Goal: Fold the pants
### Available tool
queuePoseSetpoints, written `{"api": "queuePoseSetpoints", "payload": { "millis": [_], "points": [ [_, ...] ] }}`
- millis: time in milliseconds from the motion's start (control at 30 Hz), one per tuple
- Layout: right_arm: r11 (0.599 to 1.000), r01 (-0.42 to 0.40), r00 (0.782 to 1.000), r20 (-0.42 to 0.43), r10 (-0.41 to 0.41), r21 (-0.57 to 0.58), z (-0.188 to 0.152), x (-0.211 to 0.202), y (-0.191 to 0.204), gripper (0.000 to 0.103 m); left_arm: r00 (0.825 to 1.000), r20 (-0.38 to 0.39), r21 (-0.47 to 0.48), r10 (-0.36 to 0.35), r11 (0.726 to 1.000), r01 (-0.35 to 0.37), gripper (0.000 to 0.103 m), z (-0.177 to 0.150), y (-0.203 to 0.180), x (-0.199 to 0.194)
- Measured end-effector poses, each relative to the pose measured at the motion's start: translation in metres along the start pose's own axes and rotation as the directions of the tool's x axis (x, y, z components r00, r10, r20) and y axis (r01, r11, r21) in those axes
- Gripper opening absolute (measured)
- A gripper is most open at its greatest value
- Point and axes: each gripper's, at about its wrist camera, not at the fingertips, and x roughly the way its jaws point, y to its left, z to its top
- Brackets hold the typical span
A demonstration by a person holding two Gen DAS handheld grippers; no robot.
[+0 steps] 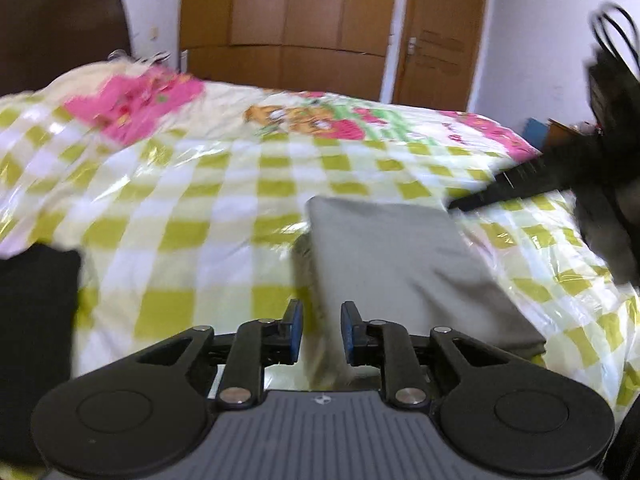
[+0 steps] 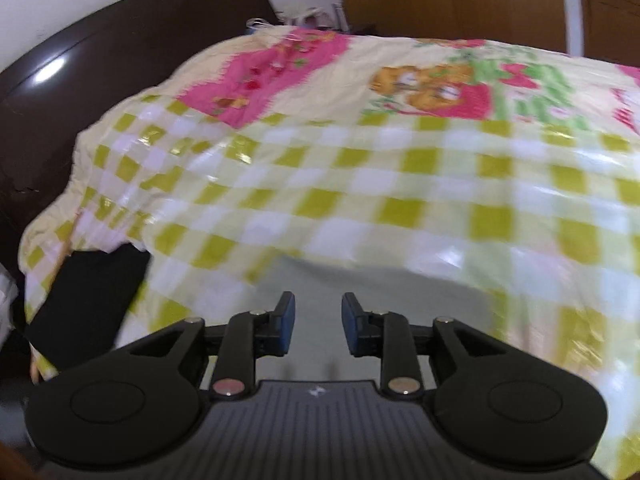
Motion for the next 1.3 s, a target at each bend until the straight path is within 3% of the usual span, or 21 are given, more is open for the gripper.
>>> {"api": "queuePoseSetpoints", "payload": {
  "millis": [100, 200, 267, 333, 467, 667, 767, 833, 900, 1033, 1133, 1167, 1233, 1300],
  "points": [
    [0.997, 0.05, 0.997, -0.058, -0.046, 0.063, -0.034, -0.011, -0.023, 0.029, 0.999, -0.021, 0.023, -0.045, 0.999, 0.046, 0.034, 0.008, -0.009, 0.03],
    [0.992, 0.041, 0.988, -0.151, -0.023, 0.118, -0.078, -0.013, -0.032, 0.029, 0.994, -0.11, 0.09, 0.001, 0.996, 0.009, 0.036, 0.005, -0.018, 0.063],
    [0.995, 0.022, 0.978, -0.211, -0.002, 0.092, -0.103, -0.011, -0.025, 0.029, 0.987, -0.157, 0.113, 0.016, 0.994, 0.002, 0.037, -0.001, -0.017, 0.074],
    [0.999, 0.016, 0.978, -0.207, -0.007, 0.039, -0.113, -0.015, -0.018, 0.029, 0.987, -0.161, 0.121, 0.018, 0.993, 0.002, 0.038, 0.001, -0.018, 0.071],
    [0.996, -0.054, 0.985, -0.159, 0.065, 0.069, -0.099, -0.037, -0.026, 0.027, 0.991, -0.129, 0.14, 0.036, 0.99, -0.018, 0.039, 0.018, -0.02, 0.058],
    [0.987, -0.008, 0.999, -0.041, 0.015, 0.162, -0.075, -0.029, -0.068, 0.035, 0.989, -0.142, 0.083, -0.026, 0.996, 0.038, 0.052, 0.032, -0.014, 0.076],
    [0.972, -0.029, 0.997, -0.059, 0.043, 0.233, -0.072, 0.002, -0.087, 0.035, 0.982, -0.188, 0.078, -0.021, 0.996, 0.037, 0.053, 0.026, -0.011, 0.09],
    [0.961, -0.037, 0.995, -0.083, 0.062, 0.274, -0.075, 0.02, -0.095, 0.035, 0.977, -0.209, 0.062, -0.032, 0.997, 0.046, 0.061, 0.021, -0.007, 0.094],
    [0.94, -0.104, 0.986, -0.088, 0.139, 0.324, -0.08, 0.032, -0.1, 0.037, 0.972, -0.229, 0.041, -0.046, 0.998, 0.057, 0.065, 0.016, -0.003, 0.099],
    [0.926, -0.166, 0.978, -0.061, 0.198, 0.339, -0.081, 0.044, -0.101, 0.04, 0.964, -0.245, -0.035, -0.1, 0.995, 0.095, 0.068, 0.012, 0.002, 0.111],
    [0.916, -0.19, 0.973, -0.059, 0.225, 0.354, -0.076, 0.054, -0.103, 0.04, 0.966, -0.241, -0.052, -0.095, 0.995, 0.085, 0.066, 0.013, -0.003, 0.111],
    [0.911, -0.195, 0.971, -0.06, 0.232, 0.365, -0.075, 0.055, -0.105, 0.036, 0.967, -0.238, -0.051, -0.09, 0.995, 0.08, 0.065, 0.014, -0.006, 0.11],
    [0.91, -0.186, 0.972, -0.068, 0.226, 0.37, -0.075, 0.052, -0.107, 0.015, 0.968, -0.228, -0.054, -0.1, 0.994, 0.09, 0.061, 0.015, -0.012, 0.105],
    [0.903, -0.199, 0.969, -0.06, 0.239, 0.381, -0.075, 0.041, -0.113, 0.011, 0.967, -0.22, -0.051, -0.131, 0.991, 0.122, 0.057, 0.019, -0.023, 0.102]
  ]
}}
